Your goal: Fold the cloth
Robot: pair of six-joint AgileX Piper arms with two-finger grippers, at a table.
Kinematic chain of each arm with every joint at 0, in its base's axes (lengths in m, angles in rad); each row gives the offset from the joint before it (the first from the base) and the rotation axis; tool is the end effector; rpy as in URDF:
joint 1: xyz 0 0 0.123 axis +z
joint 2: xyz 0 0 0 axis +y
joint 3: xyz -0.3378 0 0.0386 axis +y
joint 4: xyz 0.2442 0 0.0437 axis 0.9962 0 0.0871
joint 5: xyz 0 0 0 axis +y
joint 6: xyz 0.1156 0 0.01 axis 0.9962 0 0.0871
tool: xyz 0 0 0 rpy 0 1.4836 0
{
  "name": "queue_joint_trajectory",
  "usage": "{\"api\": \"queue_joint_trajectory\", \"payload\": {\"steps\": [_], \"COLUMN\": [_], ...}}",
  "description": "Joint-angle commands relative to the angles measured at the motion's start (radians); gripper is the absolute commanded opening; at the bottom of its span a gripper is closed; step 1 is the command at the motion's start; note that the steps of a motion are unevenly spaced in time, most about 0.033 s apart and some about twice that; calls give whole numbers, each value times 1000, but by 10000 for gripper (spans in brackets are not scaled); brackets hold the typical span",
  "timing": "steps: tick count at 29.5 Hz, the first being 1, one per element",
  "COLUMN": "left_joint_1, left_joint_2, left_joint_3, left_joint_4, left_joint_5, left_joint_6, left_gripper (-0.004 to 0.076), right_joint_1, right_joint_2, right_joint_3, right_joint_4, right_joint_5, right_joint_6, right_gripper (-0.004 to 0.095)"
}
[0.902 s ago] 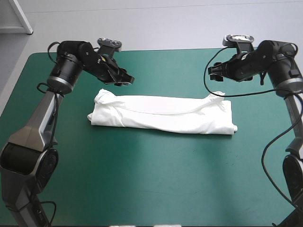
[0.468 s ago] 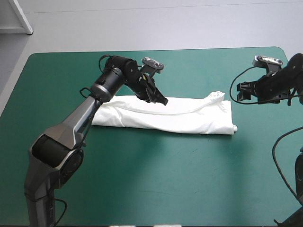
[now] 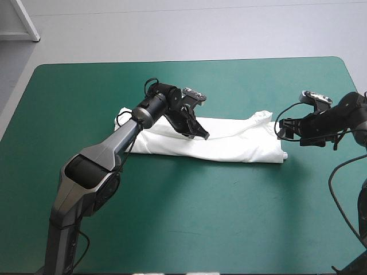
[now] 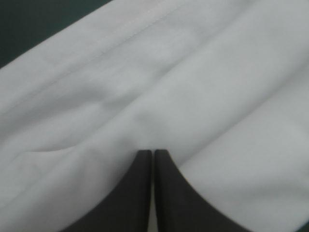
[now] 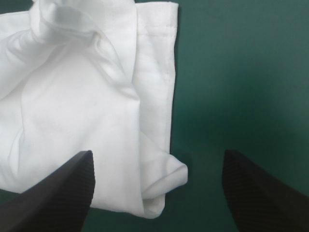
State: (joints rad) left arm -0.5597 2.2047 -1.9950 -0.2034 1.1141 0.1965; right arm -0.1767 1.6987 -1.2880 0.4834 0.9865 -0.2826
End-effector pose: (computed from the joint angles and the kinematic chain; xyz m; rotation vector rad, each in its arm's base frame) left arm 0.4272 -0.2925 0.2567 0.9656 2.6572 -0.3618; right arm 0.3584 -0.0183 0.2941 0.1528 2.7444 0.5130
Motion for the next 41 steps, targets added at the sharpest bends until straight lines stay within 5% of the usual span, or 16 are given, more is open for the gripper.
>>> {"api": "queue_joint_trajectory", "payload": {"steps": [1, 8, 20, 27, 34, 41], "left_joint_1": [-4, -5, -5, -5, -5, -5], "left_joint_2": [-35, -12, -12, -12, -12, -12], "left_joint_3": [-26, -26, -26, -26, -26, -26], "left_joint_4": [-18, -18, -18, -18, -15, 2], "left_joint_5": [-24, -25, -48, -50, -54, -58], "left_joint_6": [-11, -11, -2, -2, -4, -4], "left_gripper": [20, 20, 20, 20, 20, 20], "right_joint_1": [-6, 6, 113, 185, 192, 192], "right_joint_2": [-39, 11, 115, 118, 118, 94], "right_joint_3": [-15, -15, -15, -15, -15, -39], "right_joint_4": [52, 183, 168, 167, 165, 166], "right_joint_5": [-31, -60, -98, -138, -186, -216], "right_joint_6": [-13, -26, -9, -4, -2, -2], "right_gripper": [698, 698, 665, 395, -15, -13]}}
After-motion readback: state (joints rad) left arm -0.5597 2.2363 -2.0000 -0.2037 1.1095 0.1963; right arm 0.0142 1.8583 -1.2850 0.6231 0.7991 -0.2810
